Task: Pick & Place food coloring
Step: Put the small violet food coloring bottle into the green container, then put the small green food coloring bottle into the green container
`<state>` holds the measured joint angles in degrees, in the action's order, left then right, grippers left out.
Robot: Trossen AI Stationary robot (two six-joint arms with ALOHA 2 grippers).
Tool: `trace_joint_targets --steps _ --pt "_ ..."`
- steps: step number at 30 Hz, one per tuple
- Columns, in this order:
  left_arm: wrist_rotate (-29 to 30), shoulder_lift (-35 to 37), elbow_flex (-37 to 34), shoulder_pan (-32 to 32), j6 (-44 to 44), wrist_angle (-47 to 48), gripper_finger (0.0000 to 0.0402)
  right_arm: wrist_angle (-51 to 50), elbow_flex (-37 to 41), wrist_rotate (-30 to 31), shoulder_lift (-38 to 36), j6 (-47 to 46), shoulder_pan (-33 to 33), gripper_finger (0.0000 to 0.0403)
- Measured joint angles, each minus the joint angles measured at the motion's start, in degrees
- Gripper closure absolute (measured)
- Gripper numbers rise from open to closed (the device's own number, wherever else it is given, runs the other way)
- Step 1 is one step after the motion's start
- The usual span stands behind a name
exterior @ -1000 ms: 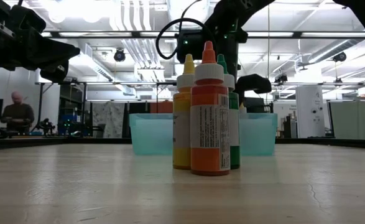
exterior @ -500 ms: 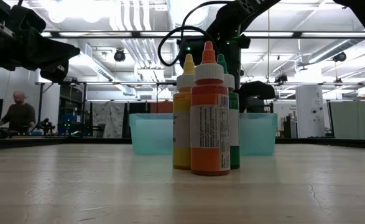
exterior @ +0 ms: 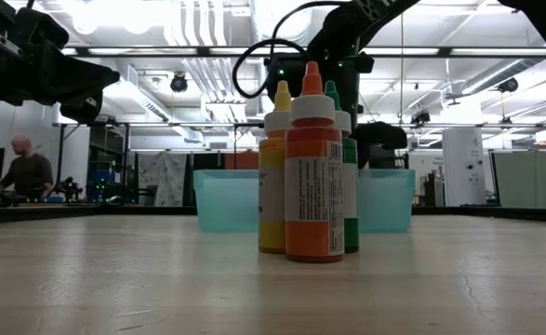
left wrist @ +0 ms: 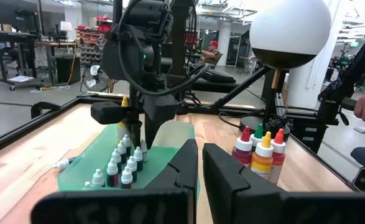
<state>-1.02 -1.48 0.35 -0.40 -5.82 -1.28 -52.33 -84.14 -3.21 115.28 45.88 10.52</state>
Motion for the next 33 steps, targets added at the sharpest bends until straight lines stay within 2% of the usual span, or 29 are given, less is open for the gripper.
trace_joint_targets --steps 10,20,33 --pt "0.0 0.0 0.0 0.0 0.0 0.0 0.0401 0.4 0.0 0.4 0.0 -1.0 0.0 0.0281" --pt "0.0 0.0 0.0 0.0 0.0 0.0 0.0401 0.0 -0.2 0.5 -0.6 -7.7 0.0 0.0268" --pt "0.0 0.0 0.0 0.0 0.0 0.0 0.0401 -4.8 -5.5 0.4 -0.7 -8.3 0.4 0.0269"
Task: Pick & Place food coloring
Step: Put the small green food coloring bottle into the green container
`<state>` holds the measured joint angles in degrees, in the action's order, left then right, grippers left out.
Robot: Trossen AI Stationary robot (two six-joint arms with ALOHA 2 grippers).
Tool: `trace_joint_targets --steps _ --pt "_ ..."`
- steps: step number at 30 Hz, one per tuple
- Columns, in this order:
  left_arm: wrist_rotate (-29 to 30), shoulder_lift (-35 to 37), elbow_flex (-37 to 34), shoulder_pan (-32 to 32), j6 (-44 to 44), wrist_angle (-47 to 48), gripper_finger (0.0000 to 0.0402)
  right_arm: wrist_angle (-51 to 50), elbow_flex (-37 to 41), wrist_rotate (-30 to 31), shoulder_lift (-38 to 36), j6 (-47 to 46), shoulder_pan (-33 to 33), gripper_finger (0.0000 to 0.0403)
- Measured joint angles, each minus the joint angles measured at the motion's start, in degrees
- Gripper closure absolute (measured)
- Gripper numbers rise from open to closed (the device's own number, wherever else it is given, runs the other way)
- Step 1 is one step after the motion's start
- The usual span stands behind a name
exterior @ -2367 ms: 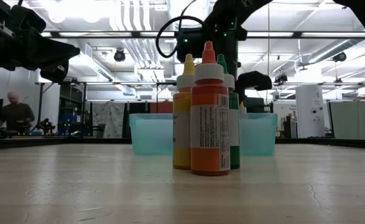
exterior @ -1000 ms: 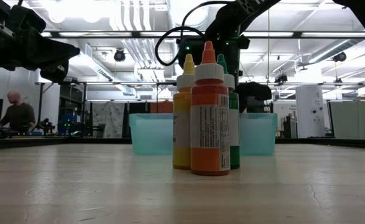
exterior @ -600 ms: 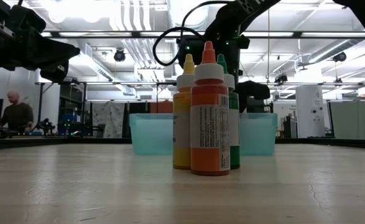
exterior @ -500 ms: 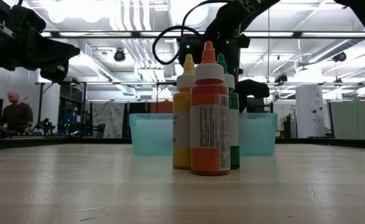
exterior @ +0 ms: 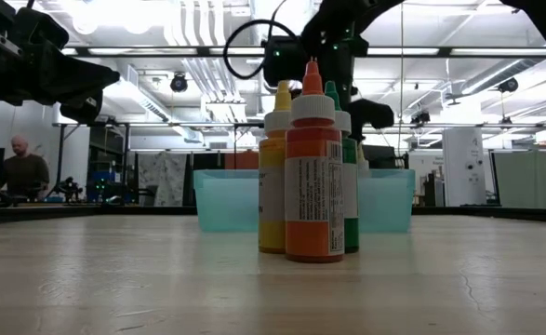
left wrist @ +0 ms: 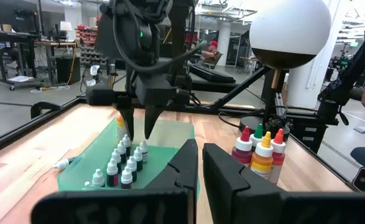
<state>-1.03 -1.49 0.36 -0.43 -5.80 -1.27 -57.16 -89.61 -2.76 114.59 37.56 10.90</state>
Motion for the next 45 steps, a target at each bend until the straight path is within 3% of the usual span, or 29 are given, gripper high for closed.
trace_joint_targets --steps 16,23,30,34,40,45 --pt "0.0 0.0 0.0 0.0 0.0 0.0 0.0401 -1.2 -10.0 -0.1 -0.5 -7.4 3.8 0.0272" --pt "0.0 0.0 0.0 0.0 0.0 0.0 0.0401 -1.0 -11.4 -0.1 -0.5 -8.5 7.5 0.0277" --pt "0.0 0.0 0.0 0.0 0.0 0.0 0.0401 -0.9 -11.4 -0.1 -0.5 -15.6 10.6 0.0270" --pt "0.0 0.0 0.0 0.0 0.0 0.0 0.0401 -0.6 -11.4 -0.1 -0.5 -23.6 12.1 0.0274" --pt "0.0 0.0 0.0 0.0 0.0 0.0 0.0401 1.6 -11.4 -0.1 -0.2 -43.0 13.4 0.0279" --pt "0.0 0.0 0.0 0.0 0.0 0.0 0.0401 0.9 -11.4 -0.6 -0.2 -51.1 13.6 0.0271"
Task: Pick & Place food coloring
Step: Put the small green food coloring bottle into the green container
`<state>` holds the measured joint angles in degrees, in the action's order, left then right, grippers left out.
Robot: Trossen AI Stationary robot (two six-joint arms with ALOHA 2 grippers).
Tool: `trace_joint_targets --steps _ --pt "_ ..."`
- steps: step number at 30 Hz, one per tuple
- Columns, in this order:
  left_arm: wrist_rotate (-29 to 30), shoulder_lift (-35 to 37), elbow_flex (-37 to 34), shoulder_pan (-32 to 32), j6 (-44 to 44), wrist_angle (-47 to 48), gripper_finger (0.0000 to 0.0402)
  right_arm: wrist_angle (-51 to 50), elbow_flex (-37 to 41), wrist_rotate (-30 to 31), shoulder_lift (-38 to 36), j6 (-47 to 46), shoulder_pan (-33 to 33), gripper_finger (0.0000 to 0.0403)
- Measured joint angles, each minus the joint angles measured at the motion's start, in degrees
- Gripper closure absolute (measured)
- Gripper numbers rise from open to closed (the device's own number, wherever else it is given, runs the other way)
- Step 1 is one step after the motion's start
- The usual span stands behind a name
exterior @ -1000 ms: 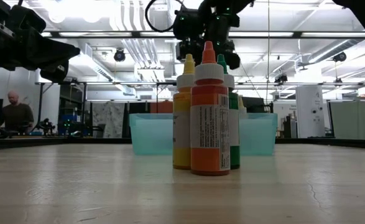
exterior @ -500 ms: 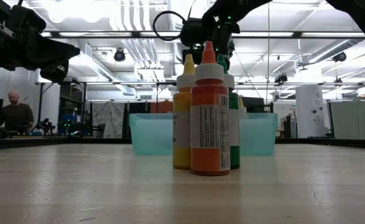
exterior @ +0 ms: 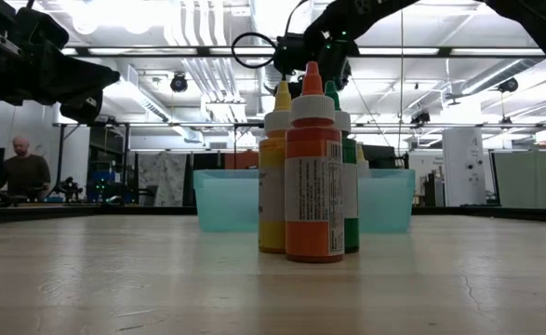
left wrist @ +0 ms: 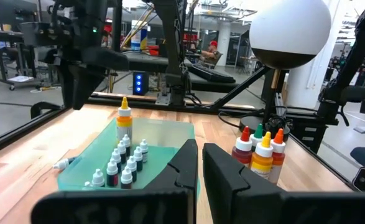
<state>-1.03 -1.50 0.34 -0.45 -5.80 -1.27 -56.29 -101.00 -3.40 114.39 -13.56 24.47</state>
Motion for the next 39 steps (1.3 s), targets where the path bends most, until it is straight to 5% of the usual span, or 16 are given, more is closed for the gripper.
trace_joint_targets --steps 13,23,39 --pt "0.0 0.0 0.0 0.0 0.0 0.0 0.0401 -1.8 -4.8 -2.0 3.3 -24.5 -0.3 0.0248" --pt "0.0 0.0 0.0 0.0 0.0 0.0 0.0401 -5.3 -10.8 -2.5 10.9 -25.0 -0.2 0.0208" --pt "0.0 0.0 0.0 0.1 0.0 0.0 0.0401 -8.0 -9.9 -2.6 15.1 -19.3 1.4 0.0168"
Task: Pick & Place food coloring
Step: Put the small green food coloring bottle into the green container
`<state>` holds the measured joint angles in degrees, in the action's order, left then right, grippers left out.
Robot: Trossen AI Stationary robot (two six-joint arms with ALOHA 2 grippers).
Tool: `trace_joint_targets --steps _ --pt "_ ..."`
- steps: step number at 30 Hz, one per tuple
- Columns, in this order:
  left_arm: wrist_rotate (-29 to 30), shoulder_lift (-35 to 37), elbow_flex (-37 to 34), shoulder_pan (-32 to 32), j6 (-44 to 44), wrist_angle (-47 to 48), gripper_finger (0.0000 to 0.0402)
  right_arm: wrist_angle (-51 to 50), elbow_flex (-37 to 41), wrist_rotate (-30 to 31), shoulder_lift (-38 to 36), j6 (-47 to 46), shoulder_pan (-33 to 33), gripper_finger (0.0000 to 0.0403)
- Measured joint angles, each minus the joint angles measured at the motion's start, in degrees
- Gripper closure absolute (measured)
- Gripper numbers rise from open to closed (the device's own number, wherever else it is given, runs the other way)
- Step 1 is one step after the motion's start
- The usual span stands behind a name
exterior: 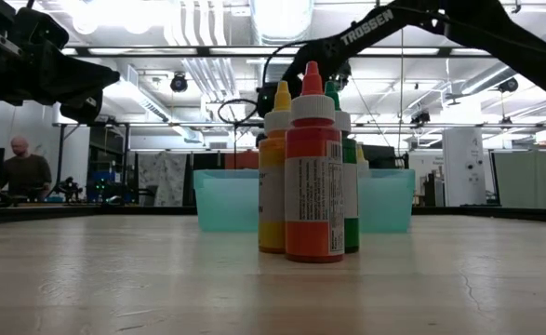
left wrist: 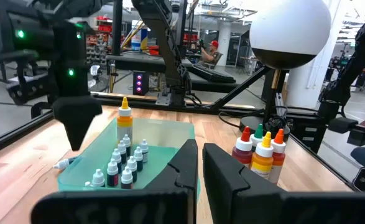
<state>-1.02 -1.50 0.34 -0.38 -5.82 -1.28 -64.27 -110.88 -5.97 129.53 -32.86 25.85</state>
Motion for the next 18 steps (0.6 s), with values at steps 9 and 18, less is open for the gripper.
trace_joint_targets --steps 9,18 --pt "0.0 0.0 0.0 0.0 0.0 0.0 0.0401 0.2 1.1 0.1 2.7 3.3 0.1 0.0168" --pt "0.0 0.0 0.0 -0.1 0.0 0.0 0.0401 1.6 1.1 1.2 3.0 5.1 0.7 0.0172"
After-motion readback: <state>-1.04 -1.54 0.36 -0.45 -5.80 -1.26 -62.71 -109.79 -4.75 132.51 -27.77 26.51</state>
